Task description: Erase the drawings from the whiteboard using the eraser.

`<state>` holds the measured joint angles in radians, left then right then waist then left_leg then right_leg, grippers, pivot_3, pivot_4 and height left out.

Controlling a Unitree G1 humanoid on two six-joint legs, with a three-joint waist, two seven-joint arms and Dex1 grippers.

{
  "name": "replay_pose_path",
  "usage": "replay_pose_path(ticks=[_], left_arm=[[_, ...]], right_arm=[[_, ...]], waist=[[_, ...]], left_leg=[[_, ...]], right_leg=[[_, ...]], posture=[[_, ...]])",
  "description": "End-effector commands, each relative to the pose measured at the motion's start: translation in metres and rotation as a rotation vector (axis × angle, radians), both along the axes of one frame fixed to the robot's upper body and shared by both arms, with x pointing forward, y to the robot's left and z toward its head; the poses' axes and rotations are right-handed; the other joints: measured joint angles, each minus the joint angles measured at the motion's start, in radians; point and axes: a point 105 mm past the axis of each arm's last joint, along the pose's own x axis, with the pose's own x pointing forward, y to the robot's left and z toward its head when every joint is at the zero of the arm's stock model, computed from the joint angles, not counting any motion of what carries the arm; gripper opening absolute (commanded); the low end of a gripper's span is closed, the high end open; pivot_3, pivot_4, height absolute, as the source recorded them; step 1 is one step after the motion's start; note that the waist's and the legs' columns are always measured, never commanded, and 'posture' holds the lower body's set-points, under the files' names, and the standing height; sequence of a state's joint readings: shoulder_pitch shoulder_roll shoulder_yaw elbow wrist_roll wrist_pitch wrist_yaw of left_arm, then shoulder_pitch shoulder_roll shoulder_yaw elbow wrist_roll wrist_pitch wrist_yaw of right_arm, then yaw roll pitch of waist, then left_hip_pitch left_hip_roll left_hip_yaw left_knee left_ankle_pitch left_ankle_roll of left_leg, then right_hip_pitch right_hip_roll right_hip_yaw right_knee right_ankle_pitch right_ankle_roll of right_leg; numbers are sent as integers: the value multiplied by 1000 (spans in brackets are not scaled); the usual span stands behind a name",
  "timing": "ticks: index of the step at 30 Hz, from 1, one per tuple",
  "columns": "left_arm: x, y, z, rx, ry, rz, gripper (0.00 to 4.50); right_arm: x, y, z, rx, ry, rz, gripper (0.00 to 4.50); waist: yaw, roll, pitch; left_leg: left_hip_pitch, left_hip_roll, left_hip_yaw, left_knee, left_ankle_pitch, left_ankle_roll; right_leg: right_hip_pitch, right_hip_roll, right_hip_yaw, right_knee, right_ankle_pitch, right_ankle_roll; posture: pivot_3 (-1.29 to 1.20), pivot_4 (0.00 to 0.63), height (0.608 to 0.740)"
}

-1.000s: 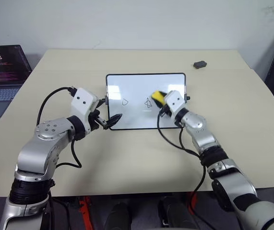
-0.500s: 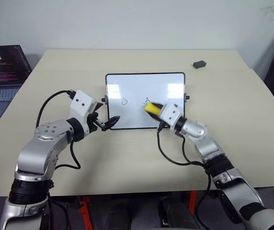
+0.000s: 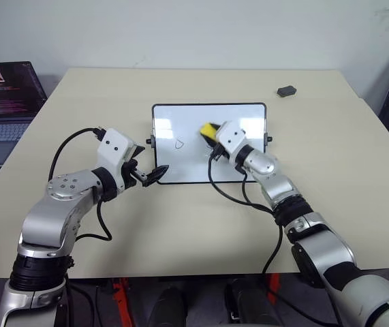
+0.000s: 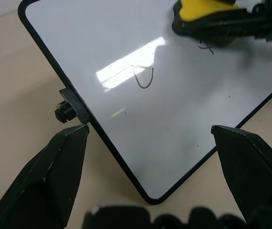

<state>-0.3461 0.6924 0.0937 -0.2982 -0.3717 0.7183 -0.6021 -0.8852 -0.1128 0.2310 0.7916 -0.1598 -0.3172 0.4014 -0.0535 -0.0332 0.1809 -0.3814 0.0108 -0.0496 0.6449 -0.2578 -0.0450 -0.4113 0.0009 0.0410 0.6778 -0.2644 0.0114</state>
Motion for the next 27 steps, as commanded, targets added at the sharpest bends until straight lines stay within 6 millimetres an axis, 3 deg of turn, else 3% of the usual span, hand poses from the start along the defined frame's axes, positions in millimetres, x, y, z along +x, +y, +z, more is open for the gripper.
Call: replay_pose_path(ticks=[1, 5, 7, 12, 15, 19, 21, 24, 27], left_arm=[[-1, 1, 12, 13, -48, -8, 4500], [0, -4, 15, -3, -56, -18, 4500], [0, -7, 16, -7, -59, -25, 4500], [1, -6, 14, -4, -55, -25, 4500], [1, -6, 13, -3, -54, -26, 4500], [1, -6, 12, 1, -49, -30, 4500], [1, -7, 11, 1, -48, -33, 4500], [1, -9, 11, 1, -46, -39, 4500], [0, -9, 11, 1, -47, -39, 4500]], right_arm=[[-10, -2, -32, -71, 94, 42, 1120], [-23, -4, -63, -125, 191, 92, 1120], [-27, -3, -66, -125, 202, 108, 1120], [-31, 8, -15, 5, 54, 172, 1120], [-28, 4, 25, 125, -44, 166, 1120], [-9, -9, 42, 142, -83, 53, 1120], [1, -14, 42, 118, -88, -10, 1120], [11, -16, 12, 29, 8, -71, 1120], [7, -14, -18, -33, 93, -54, 1120]], waist=[[0, 0, 0], [-1, 0, 0], [-2, 0, 0], [-3, 0, 0], [-2, 0, 0], [-2, 0, 0], [-2, 0, 0], [-2, 0, 0], [-2, 0, 0]], left_leg=[[0, 0, 0, 0, 0, 0], [4, 0, 0, 1, 0, 0], [7, 0, 0, 1, 0, 0], [9, 0, 0, 1, 1, 1], [6, 1, 0, 0, 1, 1], [1, 1, 0, 0, 1, 0], [1, 1, -1, 0, 0, 0], [0, 0, 0, 0, 0, 0], [1, 0, 0, 0, 0, 0]], right_leg=[[0, 0, 0, 0, 0, 0], [3, 0, 0, 1, 0, 0], [6, 0, 0, 2, 0, 1], [7, 1, 0, 2, -1, 2], [5, 2, 0, 2, 0, 0], [0, 1, 0, 1, 1, -1], [0, 1, 0, 1, 1, -1], [0, 0, 0, 0, 0, -1], [0, 0, 0, 1, 1, -1]], posture=[[0, 150, 740], [0, 150, 740], [0, 150, 740], [0, 150, 740], [0, 150, 740], [0, 150, 740], [0, 150, 740], [0, 150, 740], [0, 150, 740]])
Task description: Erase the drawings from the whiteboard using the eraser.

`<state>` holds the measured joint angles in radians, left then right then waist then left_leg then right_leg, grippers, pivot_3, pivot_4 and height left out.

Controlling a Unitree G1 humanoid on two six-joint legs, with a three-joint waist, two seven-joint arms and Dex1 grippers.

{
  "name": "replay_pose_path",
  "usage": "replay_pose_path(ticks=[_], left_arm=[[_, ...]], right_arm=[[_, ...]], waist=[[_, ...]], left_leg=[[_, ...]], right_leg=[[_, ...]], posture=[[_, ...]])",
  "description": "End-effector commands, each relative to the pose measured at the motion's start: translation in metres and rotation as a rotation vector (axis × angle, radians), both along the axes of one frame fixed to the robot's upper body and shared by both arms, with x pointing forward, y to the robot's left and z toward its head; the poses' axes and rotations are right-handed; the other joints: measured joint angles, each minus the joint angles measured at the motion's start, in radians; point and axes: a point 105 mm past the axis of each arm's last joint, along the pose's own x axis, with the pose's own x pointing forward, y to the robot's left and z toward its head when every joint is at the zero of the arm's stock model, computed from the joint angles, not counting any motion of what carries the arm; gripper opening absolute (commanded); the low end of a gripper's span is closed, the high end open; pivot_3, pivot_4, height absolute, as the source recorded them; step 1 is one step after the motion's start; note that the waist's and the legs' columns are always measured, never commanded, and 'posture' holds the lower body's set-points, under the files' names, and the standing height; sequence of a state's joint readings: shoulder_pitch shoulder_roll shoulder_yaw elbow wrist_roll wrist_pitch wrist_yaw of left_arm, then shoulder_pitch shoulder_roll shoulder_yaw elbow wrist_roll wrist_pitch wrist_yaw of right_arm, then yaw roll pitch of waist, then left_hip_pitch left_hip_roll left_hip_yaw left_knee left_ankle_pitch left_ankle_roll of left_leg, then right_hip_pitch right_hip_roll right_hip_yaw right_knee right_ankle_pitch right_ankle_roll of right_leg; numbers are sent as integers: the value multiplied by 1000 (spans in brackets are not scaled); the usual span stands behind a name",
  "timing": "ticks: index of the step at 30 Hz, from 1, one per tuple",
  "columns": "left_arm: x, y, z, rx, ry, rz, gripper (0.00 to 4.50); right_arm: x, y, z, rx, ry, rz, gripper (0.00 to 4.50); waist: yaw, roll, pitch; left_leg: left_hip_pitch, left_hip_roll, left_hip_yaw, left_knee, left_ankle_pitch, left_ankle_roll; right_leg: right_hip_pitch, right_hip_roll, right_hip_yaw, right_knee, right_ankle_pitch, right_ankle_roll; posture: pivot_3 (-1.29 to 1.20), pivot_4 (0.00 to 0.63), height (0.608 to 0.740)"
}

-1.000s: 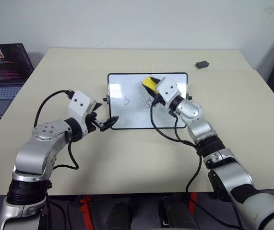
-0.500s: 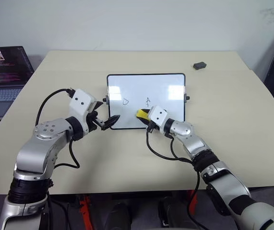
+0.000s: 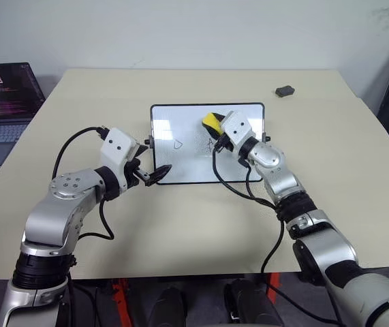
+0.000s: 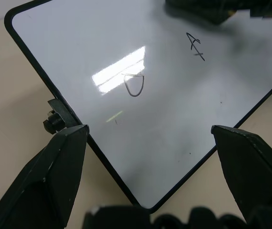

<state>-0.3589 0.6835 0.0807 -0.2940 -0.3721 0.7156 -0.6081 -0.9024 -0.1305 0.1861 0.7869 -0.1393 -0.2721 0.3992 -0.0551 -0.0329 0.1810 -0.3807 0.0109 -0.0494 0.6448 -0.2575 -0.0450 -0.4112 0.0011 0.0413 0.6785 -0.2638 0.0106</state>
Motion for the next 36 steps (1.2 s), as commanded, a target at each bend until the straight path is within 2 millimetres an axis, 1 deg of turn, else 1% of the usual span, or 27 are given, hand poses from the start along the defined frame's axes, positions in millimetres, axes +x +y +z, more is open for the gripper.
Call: replay_pose_path(ticks=[1, 2, 5, 8, 9, 11, 13, 14, 15, 16, 18, 21, 22, 25, 29, 31, 34, 36], left_arm=[[-1, -3, 11, 7, -47, -18, 4500], [-1, -3, 11, 7, -47, -18, 4500], [-1, -3, 11, 6, -49, -17, 4500], [0, -3, 12, 2, -51, -15, 4500], [0, -3, 12, 1, -52, -15, 4500], [1, -4, 12, -1, -52, -16, 4500], [1, -4, 12, -2, -52, -17, 4500], [1, -4, 12, -2, -52, -17, 4500], [1, -4, 12, -1, -52, -17, 4500], [1, -4, 12, -1, -52, -17, 4500], [1, -4, 11, -2, -52, -16, 4500], [1, -5, 11, -2, -50, -18, 4500], [1, -5, 10, -2, -50, -19, 4500], [1, -5, 11, -1, -51, -20, 4500], [1, -5, 12, 0, -54, -19, 4500], [1, -5, 12, 0, -55, -19, 4500], [1, -4, 12, 1, -56, -18, 4500], [1, -5, 12, 1, -57, -19, 4500]], right_arm=[[-7, 2, -36, -84, 104, 26, 1120], [-11, 3, -47, -105, 141, 48, 1120], [-26, 6, -72, -167, 225, 117, 1120], [-37, 7, -88, -234, 277, 173, 1120], [-39, 7, -89, -239, 281, 183, 1120], [-41, 11, -78, -211, 238, 200, 1120], [-43, 19, -48, -112, 131, 235, 1120], [-42, 21, -28, -48, 61, 241, 1120], [-41, 21, -13, 6, 13, 237, 1120], [-39, 18, -3, 37, -20, 221, 1120], [-29, 10, 8, 56, -64, 154, 1119], [-12, -6, 9, 27, -75, 27, 1119], [-8, -8, 6, 15, -68, 5, 1119], [-4, -13, -18, -56, 17, -29, 1119], [-14, -12, -54, -142, 151, 22, 1119], [-22, -11, -66, -184, 196, 60, 1119], [-29, -10, -76, -229, 243, 96, 1119], [-29, -10, -73, -225, 236, 95, 1119]], waist=[[-1, -1, 0], [-1, -1, 0], [-2, -1, -1], [-2, -1, -1], [-2, -1, -1], [-2, -1, 0], [-2, 0, 0], [-2, 0, 0], [-2, 0, 0], [-2, 0, 0], [-2, 0, 0], [-1, 0, 0], [0, 0, 0], [1, 0, 0], [0, -1, 0], [-1, -1, 0], [-2, -1, 0], [-2, -1, 0]], left_leg=[[1, 0, 0, 0, 0, 0], [1, 0, 0, 0, 0, 0], [6, 0, 0, 0, 0, 0], [10, 0, 1, 0, 0, 0], [11, 0, 1, 0, 1, 1], [17, 1, 0, 0, 1, 1], [19, 1, 0, 1, 1, 1], [19, 1, 0, 1, 1, 1], [18, 1, 0, 1, 1, 1], [16, 1, 0, 0, 1, 1], [14, 1, 0, 0, 0, 1], [3, 1, 0, 0, 0, 0], [1, 1, -1, 0, 0, 0], [-1, 1, -1, -1, 0, 0], [1, 0, 0, 0, 0, 0], [4, 0, -1, 0, 0, 0], [8, 0, 0, 0, 0, 0], [10, 0, 1, 1, 1, 1]], right_leg=[[1, 0, 0, 0, 0, 0], [1, 0, 0, 0, 0, 0], [6, 0, 0, 1, 0, 0], [8, 1, 1, 1, -2, 3], [9, 1, 1, 1, -2, 4], [16, 1, 1, 1, -3, 5], [18, 2, 0, 1, -3, 5], [18, 2, 0, 1, -3, 5], [18, 2, 0, 0, -3, 5], [16, 2, 0, 0, -3, 5], [13, 2, 1, 0, -3, 4], [3, 1, 0, 1, 0, 0], [1, 1, -1, 1, 0, 0], [0, 0, -1, -1, 0, 0], [1, 0, 0, 0, 0, 0], [4, 0, -1, 0, 0, 0], [8, 0, 0, 0, -2, 3], [9, 1, 1, 1, -3, 4]], posture=[[0, 150, 740], [0, 150, 740], [0, 150, 740], [0, 150, 740], [0, 150, 740], [0, 150, 740], [0, 150, 740], [0, 150, 740], [0, 150, 740], [0, 150, 740], [0, 150, 740], [0, 150, 740], [0, 150, 740], [0, 150, 740], [0, 150, 740], [0, 150, 740], [0, 150, 740], [0, 150, 740]])
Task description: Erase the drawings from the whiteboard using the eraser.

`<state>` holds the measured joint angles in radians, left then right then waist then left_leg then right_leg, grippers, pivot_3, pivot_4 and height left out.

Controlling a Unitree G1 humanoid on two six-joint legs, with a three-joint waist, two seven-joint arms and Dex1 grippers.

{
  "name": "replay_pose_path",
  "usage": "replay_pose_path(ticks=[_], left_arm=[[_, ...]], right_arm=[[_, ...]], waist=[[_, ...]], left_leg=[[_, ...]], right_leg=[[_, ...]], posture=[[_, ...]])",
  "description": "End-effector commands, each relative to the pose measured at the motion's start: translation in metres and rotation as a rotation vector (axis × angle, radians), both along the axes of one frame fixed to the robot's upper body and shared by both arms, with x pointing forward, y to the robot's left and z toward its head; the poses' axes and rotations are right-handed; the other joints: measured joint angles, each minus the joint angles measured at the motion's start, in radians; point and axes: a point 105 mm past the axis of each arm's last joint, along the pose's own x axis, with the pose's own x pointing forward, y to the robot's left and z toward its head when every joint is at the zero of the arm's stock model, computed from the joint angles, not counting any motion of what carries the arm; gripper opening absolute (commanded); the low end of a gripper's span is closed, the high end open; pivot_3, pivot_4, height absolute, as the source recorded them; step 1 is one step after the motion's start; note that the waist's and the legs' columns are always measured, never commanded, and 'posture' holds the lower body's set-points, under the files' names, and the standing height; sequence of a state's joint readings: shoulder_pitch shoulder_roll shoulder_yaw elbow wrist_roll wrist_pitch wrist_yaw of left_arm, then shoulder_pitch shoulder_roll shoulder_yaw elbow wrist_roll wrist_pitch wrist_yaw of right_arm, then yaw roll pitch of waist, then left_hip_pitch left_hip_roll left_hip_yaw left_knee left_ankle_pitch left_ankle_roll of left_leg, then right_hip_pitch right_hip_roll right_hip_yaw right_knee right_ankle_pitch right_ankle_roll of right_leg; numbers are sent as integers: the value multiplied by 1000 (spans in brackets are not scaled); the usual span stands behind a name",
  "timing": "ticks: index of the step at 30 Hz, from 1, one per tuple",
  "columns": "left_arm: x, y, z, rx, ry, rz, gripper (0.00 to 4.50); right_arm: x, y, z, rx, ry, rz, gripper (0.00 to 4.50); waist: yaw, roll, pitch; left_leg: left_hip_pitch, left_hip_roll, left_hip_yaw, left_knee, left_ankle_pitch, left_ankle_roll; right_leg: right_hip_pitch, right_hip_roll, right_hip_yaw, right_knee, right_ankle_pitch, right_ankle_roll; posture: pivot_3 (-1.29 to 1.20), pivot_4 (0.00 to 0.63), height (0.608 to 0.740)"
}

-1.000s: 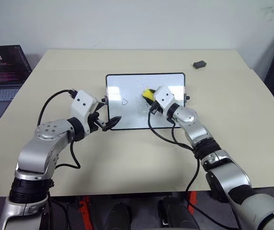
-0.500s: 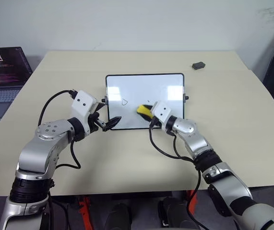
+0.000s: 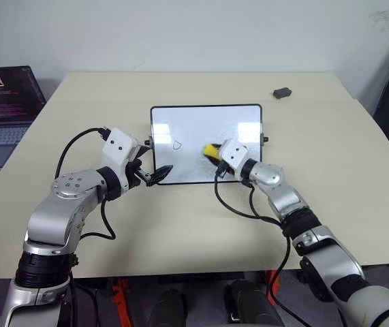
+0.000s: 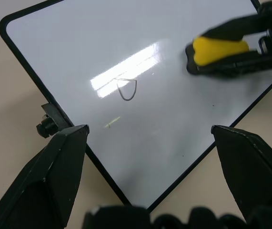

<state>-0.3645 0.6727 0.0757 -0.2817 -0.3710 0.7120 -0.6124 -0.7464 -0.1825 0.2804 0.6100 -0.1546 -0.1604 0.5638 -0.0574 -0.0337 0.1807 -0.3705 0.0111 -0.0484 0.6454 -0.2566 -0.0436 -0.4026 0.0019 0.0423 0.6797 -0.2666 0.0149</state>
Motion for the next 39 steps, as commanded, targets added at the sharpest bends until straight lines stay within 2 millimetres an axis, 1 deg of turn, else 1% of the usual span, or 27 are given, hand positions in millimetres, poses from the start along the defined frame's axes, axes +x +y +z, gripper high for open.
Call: replay_pose_path(ticks=[1, 3, 6, 8, 9, 11, 13, 15, 16, 18, 21, 22, 24, 25, 26, 29, 33, 35, 39], left_arm=[[0, -3, 14, 10, -63, -13, 4500], [0, -3, 14, 10, -62, -14, 4500], [0, -3, 14, 10, -61, -14, 4500], [0, -3, 13, 10, -61, -14, 4500], [0, -3, 13, 10, -61, -14, 4500], [-1, -3, 13, 8, -61, -11, 4500], [-1, -2, 12, 6, -59, -5, 4500], [-2, -1, 11, 1, -56, 5, 4500], [-2, 0, 11, -3, -54, 12, 4500], [-2, 3, 10, -14, -51, 26, 4500], [-2, 6, 10, -33, -57, 53, 4500], [-2, 6, 10, -40, -59, 61, 4500], [-2, 10, 11, -52, -64, 85, 4500], [-3, 11, 11, -57, -66, 96, 4500], [-3, 13, 12, -61, -68, 108, 4500], [-5, 18, 10, -72, -68, 142, 4500], [-8, 27, 5, -83, -63, 205, 4500], [-9, 31, 4, -87, -64, 227, 4500], [-12, 34, 4, -87, -64, 244, 4500]], right_arm=[[3, -11, -17, -49, 65, -51, 1119], [8, -11, -1, -3, 4, -82, 1119], [19, -16, 24, 85, -78, -156, 1119], [26, -23, 34, 112, -108, -204, 1119], [28, -25, 35, 115, -112, -218, 1119], [26, -24, 25, 92, -75, -203, 1119], [17, -18, 12, 67, -24, -143, 1119], [9, -13, 8, 73, -5, -98, 1119], [6, -12, 10, 84, -8, -87, 1119], [2, -12, 20, 122, -36, -74, 1119], [-4, -18, 45, 213, -94, -63, 1119], [-6, -20, 51, 233, -104, -58, 1119], [-11, -26, 62, 268, -125, -51, 1119], [-13, -30, 64, 276, -129, -52, 1119], [-14, -33, 66, 282, -131, -54, 1119], [-18, -43, 63, 295, -108, -67, 1119], [-23, -55, 54, 313, -71, -91, 1119], [-26, -55, 52, 319, -64, -93, 1119], [-27, -38, 56, 320, -79, -62, 1119]], waist=[[0, 0, 0], [0, 0, 0], [0, 0, 0], [0, 0, 0], [1, 0, 0], [4, 0, 0], [5, 0, 0], [4, 0, 0], [4, 0, 0], [3, 1, 0], [3, 1, 1], [3, 1, 2], [4, 1, 2], [4, 1, 2], [5, 1, 2], [7, 1, 2], [8, 1, 2], [8, 1, 2], [7, 1, 2]], left_leg=[[2, 0, 0, 0, 0, 0], [8, 0, -1, 0, 0, 1], [8, 0, -1, 0, 0, 0], [7, 0, -1, 0, 0, 0], [7, 0, -1, 0, 0, 0], [6, 0, -1, -1, 0, 0], [6, 0, -1, -1, 0, 0], [5, 0, -1, -2, 0, 0], [5, 0, -1, -2, 0, 0], [5, 0, -1, -2, 0, 0], [5, 0, -1, -2, 0, 0], [4, 0, -1, -2, 0, 0], [0, 0, -1, -2, 0, 0], [-3, 0, -1, -1, 0, 0], [-7, 1, -2, -1, 0, 0], [-10, 1, -2, -1, -1, -1], [-11, 0, -2, -2, -1, -1], [-11, 0, -2, -2, -1, -1], [-11, 0, -2, -1, -1, -1]], right_leg=[[2, 0, 0, 0, 0, 0], [8, 1, -1, -1, 0, 0], [8, 1, 0, -1, 0, 0], [8, 1, 0, -1, 0, 0], [8, 1, 0, -1, 0, 0], [7, 1, 0, -2, 0, 0], [8, 1, -1, -3, 0, 0], [8, 0, 0, -4, 0, 0], [8, 0, 0, -4, 0, 0], [7, 0, 0, -4, 0, 0], [7, 0, -1, -4, 0, 0], [6, 0, -1, -4, 0, 0], [2, 0, 0, -4, 0, 0], [-2, 0, -1, -3, 0, 0], [-5, 0, -1, -2, 0, -1], [-7, 0, -2, -3, 2, -4], [-8, -1, -2, -4, 2, -4], [-8, -1, -2, -4, 2, -4], [-8, -1, -2, -3, 1, -2]], posture=[[0, 150, 740], [0, 150, 740], [0, 150, 740], [0, 150, 740], [0, 150, 740], [0, 150, 740], [0, 150, 740], [0, 150, 740], [0, 150, 740], [0, 150, 740], [0, 150, 740], [0, 150, 740], [0, 150, 740], [0, 150, 740], [0, 150, 740], [0, 150, 740], [0, 150, 740], [0, 150, 740], [0, 150, 740]])
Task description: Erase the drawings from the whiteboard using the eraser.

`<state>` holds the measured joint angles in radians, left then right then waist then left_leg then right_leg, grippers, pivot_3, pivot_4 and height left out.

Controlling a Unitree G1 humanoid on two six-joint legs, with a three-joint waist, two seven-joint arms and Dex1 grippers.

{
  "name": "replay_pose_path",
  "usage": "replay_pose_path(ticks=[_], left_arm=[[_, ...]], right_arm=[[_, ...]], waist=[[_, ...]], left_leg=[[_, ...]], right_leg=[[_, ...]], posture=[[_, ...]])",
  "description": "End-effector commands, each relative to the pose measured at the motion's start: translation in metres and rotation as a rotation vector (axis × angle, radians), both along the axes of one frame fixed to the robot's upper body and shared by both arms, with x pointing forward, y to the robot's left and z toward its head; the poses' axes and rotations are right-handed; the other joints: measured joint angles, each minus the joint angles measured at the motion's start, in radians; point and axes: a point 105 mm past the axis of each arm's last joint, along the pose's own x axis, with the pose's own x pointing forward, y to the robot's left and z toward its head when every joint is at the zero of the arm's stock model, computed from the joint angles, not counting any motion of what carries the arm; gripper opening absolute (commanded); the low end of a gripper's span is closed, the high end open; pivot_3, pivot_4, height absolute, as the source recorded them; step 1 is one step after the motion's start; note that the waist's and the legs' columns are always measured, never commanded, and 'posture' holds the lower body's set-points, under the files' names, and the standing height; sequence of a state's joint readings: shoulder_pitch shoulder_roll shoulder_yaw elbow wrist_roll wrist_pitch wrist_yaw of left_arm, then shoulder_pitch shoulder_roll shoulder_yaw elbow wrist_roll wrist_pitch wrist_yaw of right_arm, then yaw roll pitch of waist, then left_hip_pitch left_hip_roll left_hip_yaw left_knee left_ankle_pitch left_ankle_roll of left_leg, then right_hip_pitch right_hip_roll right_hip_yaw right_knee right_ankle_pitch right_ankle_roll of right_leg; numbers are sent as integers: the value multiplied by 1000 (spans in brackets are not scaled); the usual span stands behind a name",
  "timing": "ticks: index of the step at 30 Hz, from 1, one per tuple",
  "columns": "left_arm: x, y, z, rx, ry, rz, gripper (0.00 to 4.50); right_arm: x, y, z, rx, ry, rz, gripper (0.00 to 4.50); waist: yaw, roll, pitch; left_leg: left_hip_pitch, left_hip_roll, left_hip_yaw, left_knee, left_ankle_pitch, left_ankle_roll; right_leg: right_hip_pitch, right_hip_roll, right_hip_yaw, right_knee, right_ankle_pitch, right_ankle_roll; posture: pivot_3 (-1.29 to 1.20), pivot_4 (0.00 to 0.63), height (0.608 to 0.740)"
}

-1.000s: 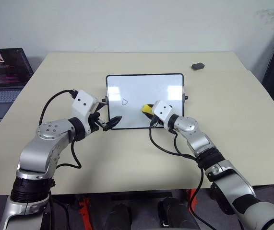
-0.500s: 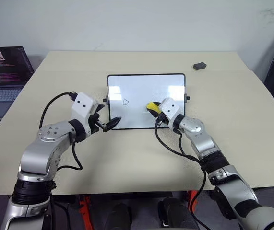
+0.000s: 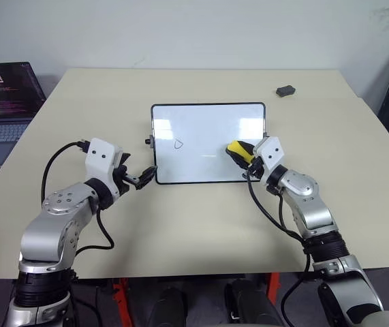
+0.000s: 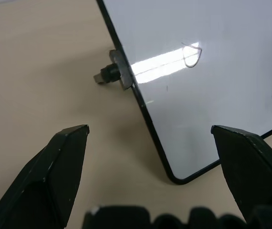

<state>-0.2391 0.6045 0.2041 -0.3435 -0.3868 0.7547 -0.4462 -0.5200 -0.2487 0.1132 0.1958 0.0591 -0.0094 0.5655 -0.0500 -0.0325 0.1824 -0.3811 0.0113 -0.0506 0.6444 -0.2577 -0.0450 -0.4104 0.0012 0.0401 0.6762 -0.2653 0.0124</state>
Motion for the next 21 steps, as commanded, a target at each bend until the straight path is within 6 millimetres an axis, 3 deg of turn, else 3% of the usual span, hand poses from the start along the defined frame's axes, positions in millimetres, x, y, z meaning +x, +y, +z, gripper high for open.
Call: replay_pose_path(ticks=[1, 11, 21], left_arm=[[-4, 1, 16, 4, -63, 7, 4500], [-12, 9, 15, 10, -57, 41, 4500], [-9, 8, 16, 24, -36, 7, 4500]], right_arm=[[-4, 20, 23, 5, -88, 52, 1119], [3, 66, 31, -102, -137, 160, 1119], [35, 107, 42, -200, -164, 126, 1119]], waist=[[0, 0, 0], [0, 0, 0], [-4, 0, 0]], left_leg=[[0, 0, 0, 0, 0, 0], [0, 0, 0, 0, 0, 0], [0, 0, 0, 0, 0, 0]], right_leg=[[0, 0, 0, 0, 0, 0], [0, 0, 0, 0, 1, -1], [-1, 0, -1, 1, 1, -2]], posture=[[0, 150, 740], [0, 150, 740], [0, 150, 740]])
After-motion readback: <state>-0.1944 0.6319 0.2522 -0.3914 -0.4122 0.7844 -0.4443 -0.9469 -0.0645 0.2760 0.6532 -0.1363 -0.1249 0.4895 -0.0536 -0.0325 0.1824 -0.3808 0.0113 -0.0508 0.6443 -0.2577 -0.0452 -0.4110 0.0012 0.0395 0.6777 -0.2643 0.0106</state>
